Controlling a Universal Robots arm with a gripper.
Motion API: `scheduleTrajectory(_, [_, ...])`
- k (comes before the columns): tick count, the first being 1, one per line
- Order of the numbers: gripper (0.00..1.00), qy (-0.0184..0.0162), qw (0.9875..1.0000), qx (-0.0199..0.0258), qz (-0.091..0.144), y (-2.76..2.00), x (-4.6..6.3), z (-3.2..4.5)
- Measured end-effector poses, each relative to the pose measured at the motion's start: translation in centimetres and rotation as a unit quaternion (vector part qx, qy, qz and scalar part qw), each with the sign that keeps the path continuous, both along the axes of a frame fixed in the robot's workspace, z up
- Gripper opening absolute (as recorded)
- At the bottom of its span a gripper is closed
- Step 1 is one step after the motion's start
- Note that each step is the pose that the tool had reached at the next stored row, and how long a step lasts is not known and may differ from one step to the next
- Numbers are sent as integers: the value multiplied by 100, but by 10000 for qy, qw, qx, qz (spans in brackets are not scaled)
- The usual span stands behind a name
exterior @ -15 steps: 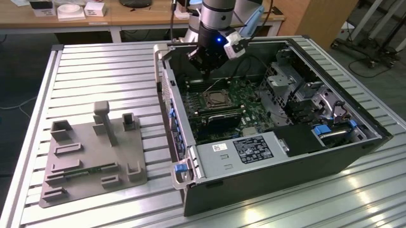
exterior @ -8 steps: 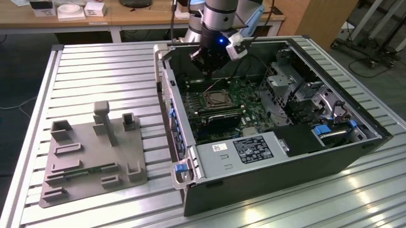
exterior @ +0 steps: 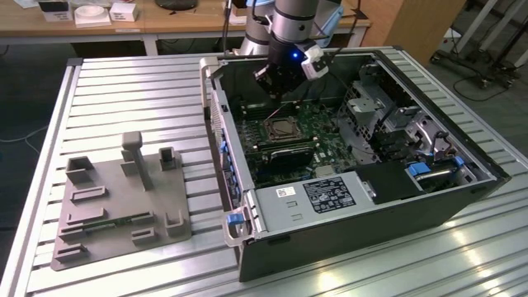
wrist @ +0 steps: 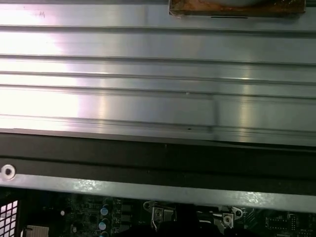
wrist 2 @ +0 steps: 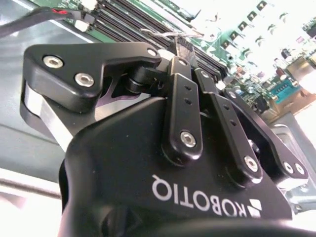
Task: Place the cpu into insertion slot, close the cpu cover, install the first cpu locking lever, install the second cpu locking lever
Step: 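Install the first cpu locking lever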
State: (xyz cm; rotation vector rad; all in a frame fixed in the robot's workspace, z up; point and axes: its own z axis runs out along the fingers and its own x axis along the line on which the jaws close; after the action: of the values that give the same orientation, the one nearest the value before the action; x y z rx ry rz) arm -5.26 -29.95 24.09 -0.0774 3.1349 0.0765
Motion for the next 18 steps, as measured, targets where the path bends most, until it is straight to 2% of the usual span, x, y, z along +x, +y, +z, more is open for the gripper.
scheduleTrajectory(7, [10, -1, 10000, -9, 0, 0, 36, -76])
scheduleTrajectory(10, [10, 0, 10000, -11, 0, 0, 41, -77])
scheduleTrajectory(12, [10, -1, 10000, -10, 0, 0, 82, -78])
scheduleTrajectory(18, [10, -1, 10000, -10, -1, 0, 84, -78])
